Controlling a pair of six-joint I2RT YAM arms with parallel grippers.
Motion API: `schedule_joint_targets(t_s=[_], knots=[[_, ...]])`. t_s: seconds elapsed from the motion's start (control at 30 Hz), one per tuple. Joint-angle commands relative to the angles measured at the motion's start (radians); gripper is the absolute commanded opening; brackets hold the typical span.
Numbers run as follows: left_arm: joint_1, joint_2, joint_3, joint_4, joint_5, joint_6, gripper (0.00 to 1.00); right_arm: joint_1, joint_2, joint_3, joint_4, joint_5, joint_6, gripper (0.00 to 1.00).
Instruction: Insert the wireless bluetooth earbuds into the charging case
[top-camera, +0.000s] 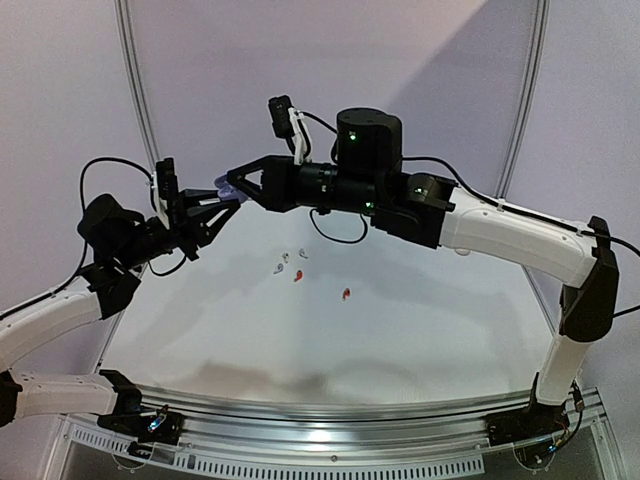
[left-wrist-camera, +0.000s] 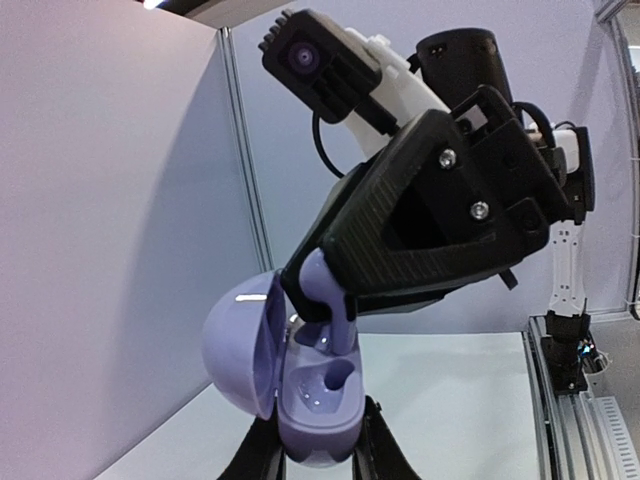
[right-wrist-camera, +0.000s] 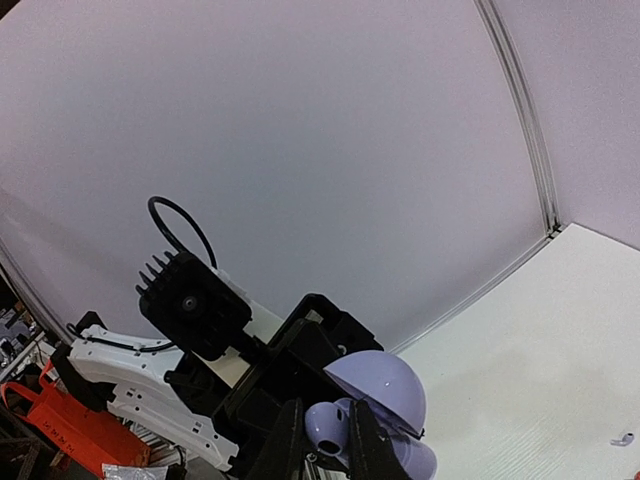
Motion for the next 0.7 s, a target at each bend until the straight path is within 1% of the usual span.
schedule_joint_targets(t_s=[0.0,0.2,0.37,0.5,0.67], knots=[[-0.015,-0.021,-0.029,0.068,-0.001,0.049,0.00,-0.002,0.000,-0.041,-0.067,0.013,0.005,0.03],[-0.014,-0.027,-0.036,0.075,0.017,0.045,0.00,-0.003,-0.010,-0.046,-0.113,0.069,-0.025,0.05],[-0.014,-0.034,-0.039,0.083,0.019,0.039,0.00,-0.004,-0.012,-0.065,-0.090,0.068,-0.020,0.07],[-0.014,-0.043,-0.065,0.083,0.030,0.094,0.00,-0.022,-0.052,-0.129,0.006,0.036,0.017,0.06],[-0.014,-0.045,-0.102,0.105,0.009,0.188,0.00,-0.022,-0.066,-0.127,0.020,-0.038,-0.002,0.06]])
